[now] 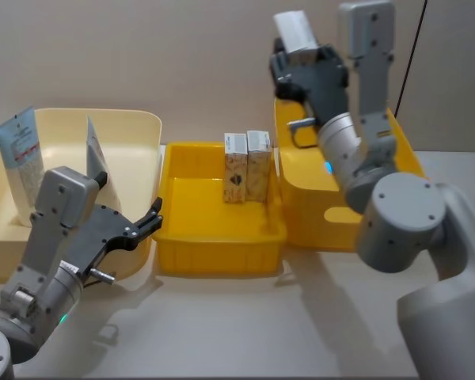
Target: Bimanual collaborative sorting of washing and personal care products
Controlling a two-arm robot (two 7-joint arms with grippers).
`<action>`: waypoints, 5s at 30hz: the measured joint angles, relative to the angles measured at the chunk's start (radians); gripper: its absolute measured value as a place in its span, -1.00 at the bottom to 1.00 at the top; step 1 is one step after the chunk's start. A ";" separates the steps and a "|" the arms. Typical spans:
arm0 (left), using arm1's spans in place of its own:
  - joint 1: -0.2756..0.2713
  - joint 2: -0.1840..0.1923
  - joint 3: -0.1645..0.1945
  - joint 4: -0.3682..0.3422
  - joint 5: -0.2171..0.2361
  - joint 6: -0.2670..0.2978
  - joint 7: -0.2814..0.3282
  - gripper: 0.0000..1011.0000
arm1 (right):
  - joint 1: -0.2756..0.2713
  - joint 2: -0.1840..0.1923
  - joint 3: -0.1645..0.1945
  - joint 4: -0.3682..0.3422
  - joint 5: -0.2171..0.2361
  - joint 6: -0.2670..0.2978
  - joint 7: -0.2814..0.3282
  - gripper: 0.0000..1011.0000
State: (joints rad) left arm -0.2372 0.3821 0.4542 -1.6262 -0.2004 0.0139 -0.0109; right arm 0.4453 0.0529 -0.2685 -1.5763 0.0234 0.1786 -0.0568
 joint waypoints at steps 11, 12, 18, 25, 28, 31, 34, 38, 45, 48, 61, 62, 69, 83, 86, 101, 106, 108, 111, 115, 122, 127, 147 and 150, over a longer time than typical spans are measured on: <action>0.000 0.000 0.000 0.000 0.000 0.000 0.000 0.98 | -0.016 0.028 0.077 -0.007 -0.028 0.010 -0.054 -0.12; 0.000 0.000 0.000 0.000 0.000 0.000 0.000 0.98 | -0.018 0.029 0.082 -0.005 -0.030 0.013 -0.058 -0.13; 0.000 0.000 0.000 0.000 0.000 0.000 0.000 0.98 | -0.031 0.041 0.126 0.029 -0.039 0.042 -0.084 -0.12; 0.000 0.000 0.000 0.000 0.000 0.000 0.000 0.98 | -0.036 0.047 0.155 0.062 -0.046 0.056 -0.099 -0.06; 0.000 0.000 0.000 0.000 0.000 0.000 0.000 0.98 | -0.037 0.049 0.165 0.074 -0.047 0.061 -0.105 0.12; 0.000 0.000 0.000 0.000 0.000 0.000 0.000 0.98 | -0.039 0.050 0.173 0.083 -0.049 0.065 -0.109 0.33; 0.000 0.000 0.000 0.000 0.000 0.000 0.000 0.99 | -0.040 0.052 0.179 0.090 -0.050 0.068 -0.112 0.44; 0.000 0.000 0.000 0.000 0.000 0.000 0.000 0.98 | -0.041 0.053 0.185 0.097 -0.051 0.072 -0.115 0.66; 0.000 0.000 0.000 0.000 0.000 0.000 0.000 0.98 | -0.042 0.055 0.192 0.105 -0.053 0.075 -0.120 0.98; 0.000 0.000 0.000 0.000 0.000 0.000 0.000 0.98 | -0.042 0.055 0.194 0.108 -0.053 0.076 -0.121 0.98; 0.000 0.000 0.000 0.000 0.000 0.000 0.000 0.98 | -0.045 0.047 0.209 0.096 -0.052 0.047 -0.124 0.98; 0.000 0.000 0.000 0.000 0.000 0.000 0.000 0.98 | -0.045 0.046 0.210 0.095 -0.051 0.042 -0.125 0.98; 0.000 0.000 0.000 0.000 0.000 0.000 0.000 0.98 | -0.043 0.032 0.231 0.068 -0.041 -0.013 -0.135 0.98; -0.022 0.008 -0.005 0.009 -0.002 0.007 -0.033 0.98 | -0.023 0.004 0.271 0.021 -0.021 -0.111 -0.153 0.98; -0.027 0.011 -0.009 0.007 0.001 0.022 -0.033 0.98 | -0.020 -0.001 0.278 0.013 -0.018 -0.125 -0.156 0.98; -0.022 -0.012 -0.064 -0.014 -0.003 0.035 0.006 0.98 | -0.011 -0.013 0.296 -0.009 -0.010 -0.158 -0.164 0.98; -0.015 -0.025 -0.083 -0.014 -0.029 0.013 0.004 0.98 | -0.010 -0.014 0.297 -0.011 -0.009 -0.162 -0.165 0.98; -0.011 -0.032 -0.094 -0.013 -0.048 0.001 -0.004 0.98 | -0.010 -0.015 0.298 -0.013 -0.009 -0.164 -0.165 0.98; -0.007 -0.041 -0.109 -0.007 -0.076 -0.010 -0.019 0.98 | -0.009 -0.016 0.299 -0.014 -0.008 -0.166 -0.165 0.98; -0.006 -0.053 -0.125 0.006 -0.118 -0.016 -0.044 0.98 | -0.009 -0.016 0.300 -0.014 -0.008 -0.168 -0.166 0.98; -0.029 -0.070 -0.145 0.057 -0.177 -0.016 -0.096 0.98 | -0.008 -0.017 0.300 -0.015 -0.007 -0.169 -0.166 0.98; -0.058 -0.082 -0.154 0.106 -0.205 -0.015 -0.129 0.98 | -0.008 -0.017 0.301 -0.016 -0.007 -0.170 -0.166 0.98; -0.135 -0.079 -0.160 0.209 -0.187 0.063 -0.144 0.98 | -0.008 -0.017 0.302 -0.017 -0.008 -0.171 -0.166 0.98; -0.151 -0.073 -0.154 0.223 -0.174 0.083 -0.144 0.98 | -0.008 -0.017 0.302 -0.017 -0.007 -0.171 -0.166 0.98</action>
State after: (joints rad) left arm -0.3882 0.3094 0.3000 -1.4035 -0.3743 0.0972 -0.1545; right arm 0.4375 0.0356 0.0330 -1.5930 0.0160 0.0073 -0.2227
